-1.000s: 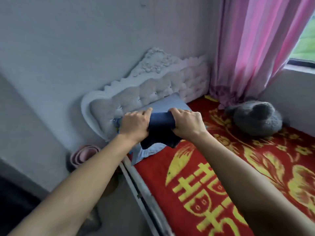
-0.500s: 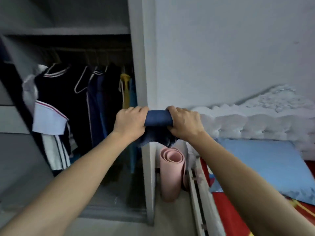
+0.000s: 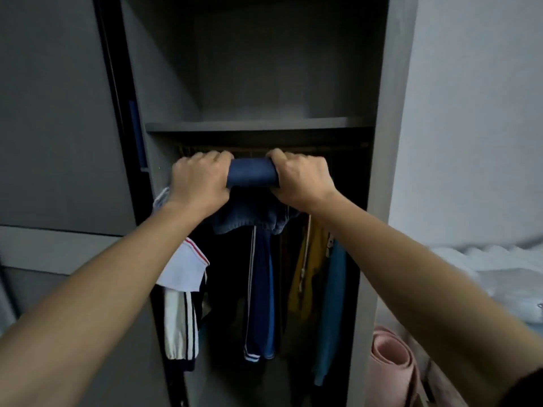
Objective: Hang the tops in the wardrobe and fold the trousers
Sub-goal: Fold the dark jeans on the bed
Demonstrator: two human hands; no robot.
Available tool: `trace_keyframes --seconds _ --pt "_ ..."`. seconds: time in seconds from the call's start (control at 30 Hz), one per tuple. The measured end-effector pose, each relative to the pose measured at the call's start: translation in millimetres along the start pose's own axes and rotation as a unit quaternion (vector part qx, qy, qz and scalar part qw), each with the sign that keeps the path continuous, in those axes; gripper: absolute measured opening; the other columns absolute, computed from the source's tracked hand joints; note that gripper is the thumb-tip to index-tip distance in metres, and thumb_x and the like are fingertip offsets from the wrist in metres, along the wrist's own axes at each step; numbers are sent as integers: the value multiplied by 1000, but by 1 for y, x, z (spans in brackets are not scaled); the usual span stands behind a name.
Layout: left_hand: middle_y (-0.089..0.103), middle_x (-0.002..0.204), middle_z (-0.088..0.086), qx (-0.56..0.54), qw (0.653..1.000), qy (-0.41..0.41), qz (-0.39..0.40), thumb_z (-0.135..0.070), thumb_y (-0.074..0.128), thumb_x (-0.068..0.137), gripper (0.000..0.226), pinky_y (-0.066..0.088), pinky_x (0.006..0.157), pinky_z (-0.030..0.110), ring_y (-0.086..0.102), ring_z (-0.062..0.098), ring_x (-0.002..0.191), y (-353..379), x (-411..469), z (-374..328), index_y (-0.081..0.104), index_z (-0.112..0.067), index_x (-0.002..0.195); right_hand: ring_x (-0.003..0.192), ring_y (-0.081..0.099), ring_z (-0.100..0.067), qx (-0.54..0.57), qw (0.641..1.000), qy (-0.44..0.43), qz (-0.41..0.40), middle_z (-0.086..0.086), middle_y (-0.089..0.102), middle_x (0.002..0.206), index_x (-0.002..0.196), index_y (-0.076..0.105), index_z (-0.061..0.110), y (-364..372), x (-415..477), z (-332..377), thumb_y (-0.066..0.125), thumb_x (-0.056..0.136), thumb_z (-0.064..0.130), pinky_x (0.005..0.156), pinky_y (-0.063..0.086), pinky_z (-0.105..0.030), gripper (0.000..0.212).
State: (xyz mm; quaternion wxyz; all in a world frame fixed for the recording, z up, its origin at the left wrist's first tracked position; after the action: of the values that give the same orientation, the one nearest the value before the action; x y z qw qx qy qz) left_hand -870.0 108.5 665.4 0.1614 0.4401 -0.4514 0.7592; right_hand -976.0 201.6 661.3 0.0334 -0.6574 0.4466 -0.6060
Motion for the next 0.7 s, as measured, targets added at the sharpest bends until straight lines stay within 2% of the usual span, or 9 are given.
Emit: trace_keyframes --seconds 0.17,0.3,0.4,0.57,0.7 --pt "65 106 11 6 994 9 -107 -23 63 79 36 46 71 42 62 37 94 -29 95 32 58 -17 114 89 69 -33 -94 990 4 -108 -2 69 102 115 51 19 -50 89 -28 61 81 39 59 37 -36 41" --pt "63 110 14 11 979 23 -202 -25 66 81 41 50 79 47 61 38 96 -43 167 37 54 -14 119 87 67 -35 -142 973 9 -182 -8 67 103 120 50 16 -76 145 -62 65 85 36 67 48 -43 43" --pt "63 114 14 4 965 30 -259 -27 67 83 43 46 78 45 60 37 99 -31 212 30 52 -14 121 88 66 -36 -174 960 7 -219 -13 66 105 124 48 13 -74 173 -95 67 87 36 69 46 -44 48" --pt "64 111 11 -27 957 67 -281 -29 66 82 42 47 76 43 62 33 97 27 288 8 53 -14 119 88 64 -37 -223 949 3 -221 -16 64 106 126 46 10 -29 215 -157 67 87 35 68 45 -45 51" --pt "61 114 11 -32 962 53 -266 -21 61 81 44 45 76 44 59 35 100 90 348 -13 51 -13 123 94 63 -39 -253 947 25 -196 -17 63 112 129 45 9 21 247 -209 64 88 30 66 42 -43 50"
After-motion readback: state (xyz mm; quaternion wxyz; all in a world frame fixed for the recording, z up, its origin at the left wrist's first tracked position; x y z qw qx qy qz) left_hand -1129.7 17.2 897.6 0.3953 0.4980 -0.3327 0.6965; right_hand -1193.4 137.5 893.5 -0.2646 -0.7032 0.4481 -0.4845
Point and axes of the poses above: each hand's wrist, its own x-axis towards the middle knuckle, its own y-axis out of the palm, z = x × y, the point moved 10 cm from there along x, towards the middle knuckle
